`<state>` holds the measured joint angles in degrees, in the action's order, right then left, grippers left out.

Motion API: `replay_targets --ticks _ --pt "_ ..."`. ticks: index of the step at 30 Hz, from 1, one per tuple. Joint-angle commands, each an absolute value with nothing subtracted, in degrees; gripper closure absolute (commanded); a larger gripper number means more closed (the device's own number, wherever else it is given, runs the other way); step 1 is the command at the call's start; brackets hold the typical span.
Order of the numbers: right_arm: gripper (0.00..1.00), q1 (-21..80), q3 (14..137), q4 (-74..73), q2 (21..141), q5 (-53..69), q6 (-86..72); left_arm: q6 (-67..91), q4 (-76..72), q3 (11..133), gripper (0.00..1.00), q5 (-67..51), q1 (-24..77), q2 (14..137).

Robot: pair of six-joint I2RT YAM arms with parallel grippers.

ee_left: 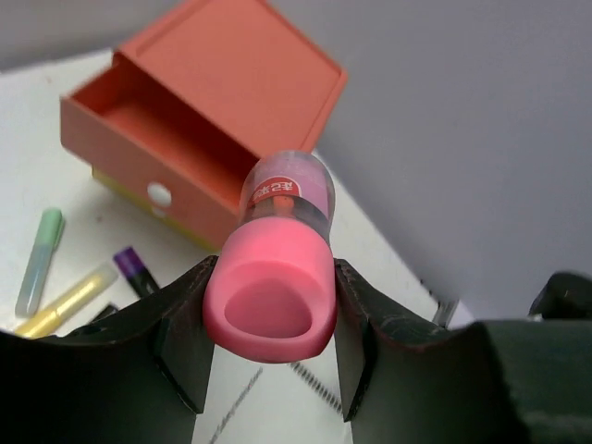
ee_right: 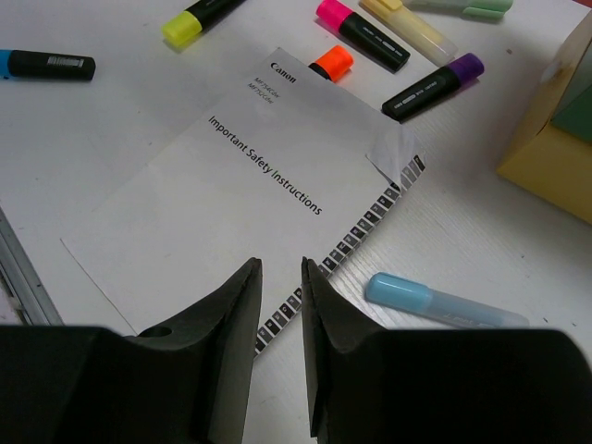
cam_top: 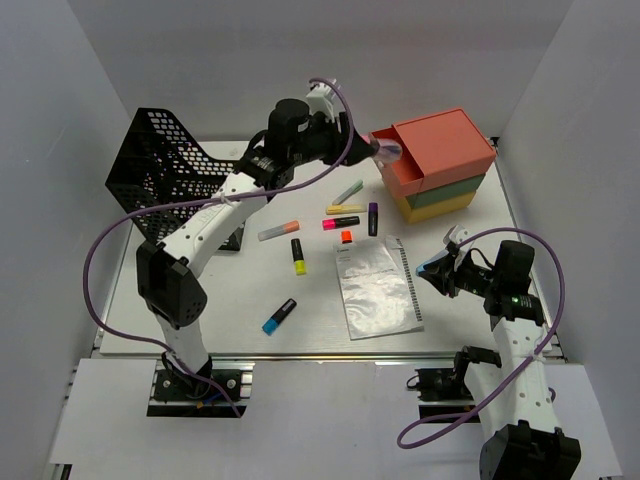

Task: Organize the desk

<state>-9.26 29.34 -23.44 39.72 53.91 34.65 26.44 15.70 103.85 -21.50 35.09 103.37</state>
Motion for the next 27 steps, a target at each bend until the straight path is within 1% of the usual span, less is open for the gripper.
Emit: replay_targets --ticks 1,6,9,12,14,15,20,27 --pt "0.70 -9.1 30.0 -21.9 39.1 54.0 34.5 30.8 7.3 107.7 1.00 -14.4 35.6 102.5" --pt "0.70 -9.1 29.9 -21.8 39.3 54.0 34.3 35.5 8.4 112.2 1.00 -4.1 37.3 106.2" --pt "0.70 -9.1 29.9 -21.8 39.3 53.9 34.4 35.9 8.0 114.6 1.00 5.4 39.5 108.1" --pt "0.70 -9.1 29.9 -21.7 39.3 53.8 34.3 35.5 8.6 117.4 1.00 11.1 41.8 110.5" --pt "0.70 -9.1 30.1 -21.7 39.3 53.7 34.3 34.5 9.8 120.0 1.00 18.6 43.5 112.5" --pt "0.70 -9.2 30.0 -21.7 39.2 53.7 34.3 34.2 10.7 121.3 1.00 18.6 44.1 113.5" --pt "0.70 -9.1 30.0 -21.5 38.9 53.6 34.2 30.8 14.4 126.8 1.00 29.6 47.5 117.8" --pt "0.70 -9.1 30.1 -21.6 38.7 53.6 34.0 23.8 12.3 128.3 1.00 38.7 51.9 120.4"
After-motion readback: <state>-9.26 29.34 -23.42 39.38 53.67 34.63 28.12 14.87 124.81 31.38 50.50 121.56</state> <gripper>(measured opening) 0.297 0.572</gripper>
